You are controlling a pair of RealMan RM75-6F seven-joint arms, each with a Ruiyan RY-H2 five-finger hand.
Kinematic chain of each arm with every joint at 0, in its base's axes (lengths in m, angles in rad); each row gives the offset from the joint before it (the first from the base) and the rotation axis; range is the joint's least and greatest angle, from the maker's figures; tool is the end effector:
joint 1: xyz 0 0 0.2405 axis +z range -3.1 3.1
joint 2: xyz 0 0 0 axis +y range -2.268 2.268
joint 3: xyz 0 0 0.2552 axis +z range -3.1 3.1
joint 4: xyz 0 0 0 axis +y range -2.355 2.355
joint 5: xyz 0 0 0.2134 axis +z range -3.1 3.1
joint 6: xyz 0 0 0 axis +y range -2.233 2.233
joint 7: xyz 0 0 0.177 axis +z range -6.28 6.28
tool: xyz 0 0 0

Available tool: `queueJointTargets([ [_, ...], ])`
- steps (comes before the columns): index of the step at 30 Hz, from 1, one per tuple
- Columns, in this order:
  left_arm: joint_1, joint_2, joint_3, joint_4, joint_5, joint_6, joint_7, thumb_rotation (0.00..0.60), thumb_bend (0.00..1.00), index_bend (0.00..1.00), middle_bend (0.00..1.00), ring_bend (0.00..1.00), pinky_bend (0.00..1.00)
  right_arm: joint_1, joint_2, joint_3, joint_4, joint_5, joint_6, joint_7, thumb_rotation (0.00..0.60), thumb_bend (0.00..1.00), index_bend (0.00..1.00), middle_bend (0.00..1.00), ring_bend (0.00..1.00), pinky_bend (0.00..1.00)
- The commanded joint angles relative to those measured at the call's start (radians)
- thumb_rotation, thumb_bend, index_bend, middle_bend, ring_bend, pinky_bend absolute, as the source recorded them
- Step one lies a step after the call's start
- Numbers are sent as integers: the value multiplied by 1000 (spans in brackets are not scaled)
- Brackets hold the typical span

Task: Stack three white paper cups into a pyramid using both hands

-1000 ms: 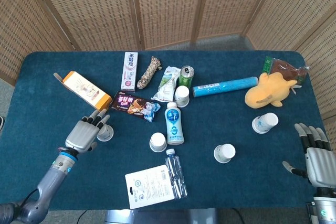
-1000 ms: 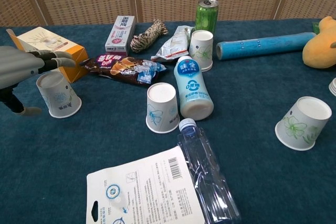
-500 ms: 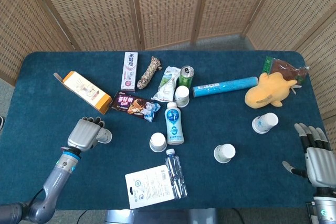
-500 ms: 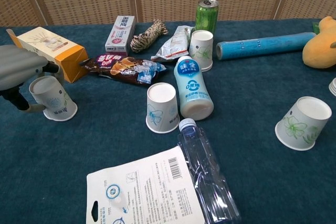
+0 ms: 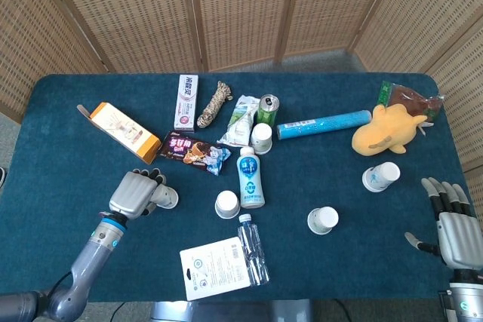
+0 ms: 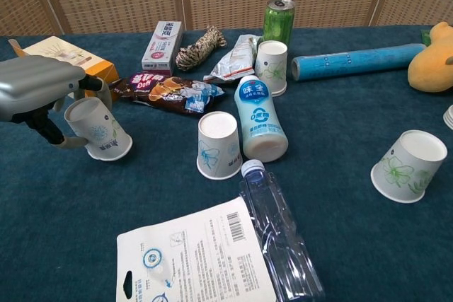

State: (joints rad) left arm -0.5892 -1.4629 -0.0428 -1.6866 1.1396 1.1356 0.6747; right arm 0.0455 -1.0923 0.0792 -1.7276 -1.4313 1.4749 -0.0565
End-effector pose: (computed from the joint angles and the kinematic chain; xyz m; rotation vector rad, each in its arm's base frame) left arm -0.1763 0.3082 -0.0141 -1.8992 -0.7469 -0.7056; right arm -0.3068 -0.2064 0.1601 1.2945 -0.9698 0.8824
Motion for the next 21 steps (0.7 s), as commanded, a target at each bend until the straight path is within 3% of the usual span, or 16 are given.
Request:
queueJointTargets([
  [1,-14,-23,-16,-16,-24,-1,31,600,314,371,319,412,503,0,0,0,0,0,-1,2,600,0,0,0,0,0],
  [21,-106,-156,-66,-57,-158,47,279,600,314,360,307,399,495,1,12,5,4,7,-6,38,600,0,0,0,0,0],
])
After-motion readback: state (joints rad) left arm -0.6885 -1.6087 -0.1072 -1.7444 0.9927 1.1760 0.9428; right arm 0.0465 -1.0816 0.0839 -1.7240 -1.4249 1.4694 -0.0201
